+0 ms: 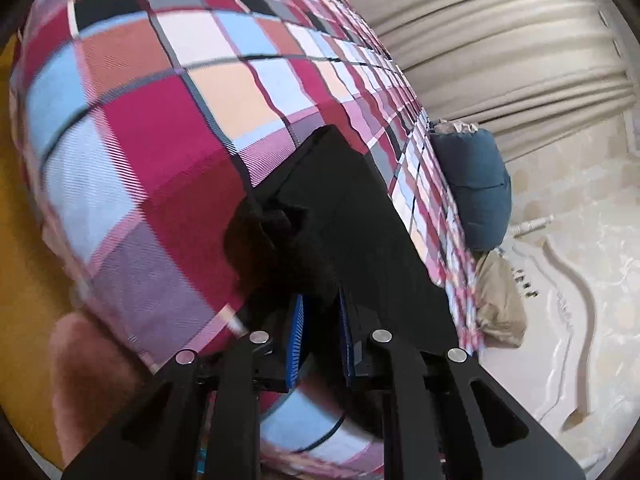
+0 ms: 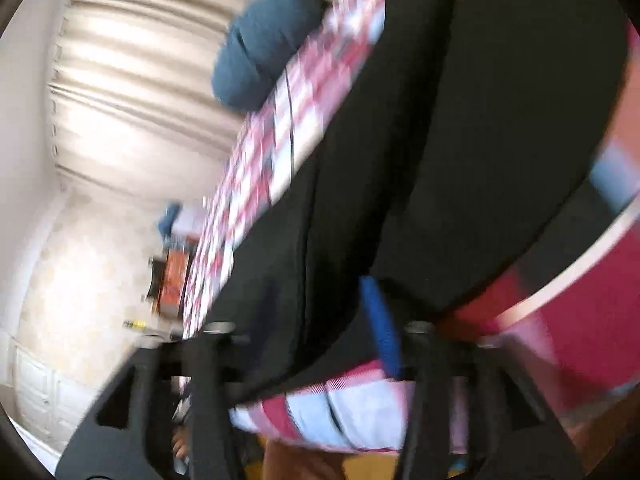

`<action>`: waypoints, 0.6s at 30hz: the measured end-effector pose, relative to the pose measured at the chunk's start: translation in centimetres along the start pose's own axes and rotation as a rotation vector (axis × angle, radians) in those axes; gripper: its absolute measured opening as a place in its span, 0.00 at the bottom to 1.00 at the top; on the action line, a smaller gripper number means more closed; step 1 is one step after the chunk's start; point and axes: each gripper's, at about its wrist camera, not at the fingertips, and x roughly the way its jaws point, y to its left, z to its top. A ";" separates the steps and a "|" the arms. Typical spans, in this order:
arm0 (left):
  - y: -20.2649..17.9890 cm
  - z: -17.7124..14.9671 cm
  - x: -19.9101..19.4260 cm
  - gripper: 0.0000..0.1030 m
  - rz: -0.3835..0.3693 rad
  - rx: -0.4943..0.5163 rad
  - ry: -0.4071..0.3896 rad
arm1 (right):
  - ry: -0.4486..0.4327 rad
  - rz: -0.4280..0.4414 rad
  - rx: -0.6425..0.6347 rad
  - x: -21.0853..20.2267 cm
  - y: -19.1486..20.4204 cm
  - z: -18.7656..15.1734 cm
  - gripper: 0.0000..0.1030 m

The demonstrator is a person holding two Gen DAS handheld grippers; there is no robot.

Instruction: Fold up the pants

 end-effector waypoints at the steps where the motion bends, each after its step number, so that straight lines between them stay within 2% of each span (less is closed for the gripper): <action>1: -0.4 -0.4 -0.7 0.15 0.007 0.015 -0.011 | -0.054 -0.011 0.000 -1.7 -0.4 0.9 0.58; 3: -1.6 -1.2 -2.1 0.22 0.008 0.059 -0.046 | -0.188 -0.087 0.031 -6.3 -2.5 3.9 0.59; 4: -2.3 -1.5 -2.4 0.33 0.016 0.080 -0.065 | -0.236 -0.130 0.056 -8.0 -3.6 5.0 0.59; 5: -3.1 -1.6 -2.7 0.50 0.021 0.097 -0.086 | -0.308 -0.195 0.109 -10.4 -5.5 6.6 0.59; 7: -5.0 -1.7 -2.7 0.69 -0.008 0.138 -0.139 | -0.379 -0.268 0.185 -13.2 -8.6 9.1 0.59; 8: -6.0 -1.7 -2.3 0.74 -0.009 0.163 -0.155 | -0.407 -0.306 0.231 -14.4 -10.6 10.6 0.59; 10: -7.6 -1.6 -0.9 0.78 -0.007 0.199 -0.164 | -0.406 -0.291 0.302 -15.0 -13.3 12.4 0.58; 12: -9.2 -1.6 1.2 0.81 0.005 0.238 -0.158 | -0.409 -0.238 0.348 -15.2 -15.2 13.9 0.50; 13: -9.7 -1.6 2.2 0.82 0.006 0.249 -0.150 | -0.403 -0.237 0.342 -15.0 -15.0 14.4 0.39; 14: -10.3 -1.7 3.6 0.82 0.024 0.263 -0.138 | -0.392 -0.244 0.307 -14.9 -14.9 15.1 0.07; 16: -10.7 -1.7 5.4 0.82 0.033 0.264 -0.111 | -0.381 -0.281 0.270 -15.0 -15.1 16.2 0.05; 18: -10.7 -1.8 7.1 0.82 0.046 0.264 -0.082 | -0.389 -0.279 0.283 -15.4 -16.2 16.5 0.05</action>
